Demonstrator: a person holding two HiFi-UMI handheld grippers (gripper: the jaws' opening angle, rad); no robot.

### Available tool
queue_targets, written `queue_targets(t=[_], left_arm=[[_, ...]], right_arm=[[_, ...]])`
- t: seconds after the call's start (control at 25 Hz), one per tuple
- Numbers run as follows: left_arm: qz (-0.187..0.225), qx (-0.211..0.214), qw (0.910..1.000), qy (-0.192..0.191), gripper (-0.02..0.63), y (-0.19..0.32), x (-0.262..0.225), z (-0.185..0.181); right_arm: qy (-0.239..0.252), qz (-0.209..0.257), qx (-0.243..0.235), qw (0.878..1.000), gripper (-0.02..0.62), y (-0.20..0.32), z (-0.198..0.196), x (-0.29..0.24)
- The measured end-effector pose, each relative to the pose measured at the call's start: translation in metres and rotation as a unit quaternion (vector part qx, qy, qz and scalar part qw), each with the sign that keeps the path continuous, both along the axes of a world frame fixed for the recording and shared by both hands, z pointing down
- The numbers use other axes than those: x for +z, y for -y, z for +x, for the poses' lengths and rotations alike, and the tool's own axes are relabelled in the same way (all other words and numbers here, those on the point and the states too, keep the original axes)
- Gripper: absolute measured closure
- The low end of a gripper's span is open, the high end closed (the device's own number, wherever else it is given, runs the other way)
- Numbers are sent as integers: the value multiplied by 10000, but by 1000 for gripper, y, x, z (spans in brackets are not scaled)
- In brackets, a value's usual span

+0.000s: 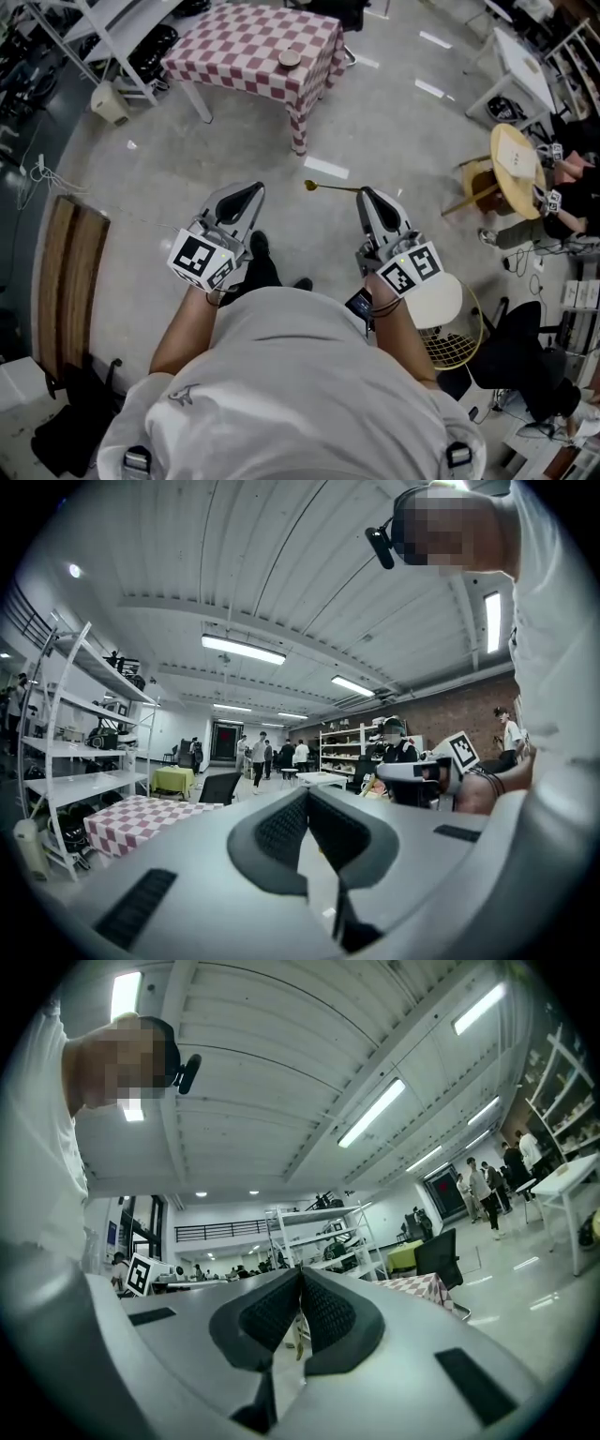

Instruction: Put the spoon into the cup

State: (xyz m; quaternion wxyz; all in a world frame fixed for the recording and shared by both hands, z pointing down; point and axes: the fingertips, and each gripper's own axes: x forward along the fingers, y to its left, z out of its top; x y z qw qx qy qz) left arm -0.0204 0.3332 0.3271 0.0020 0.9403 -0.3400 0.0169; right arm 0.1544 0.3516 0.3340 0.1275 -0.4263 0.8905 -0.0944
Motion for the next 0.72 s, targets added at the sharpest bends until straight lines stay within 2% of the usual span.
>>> queue_targets(t=[0.48,0.72], left_arm=[[-22,279,9996,-22,592,41,4,31],[-46,359,9993,-71,592,72,3,26]], right_arm=[[-78,66,232,9997,561,29,26,-3],[-121,27,375,9992,563,56,23,-3]])
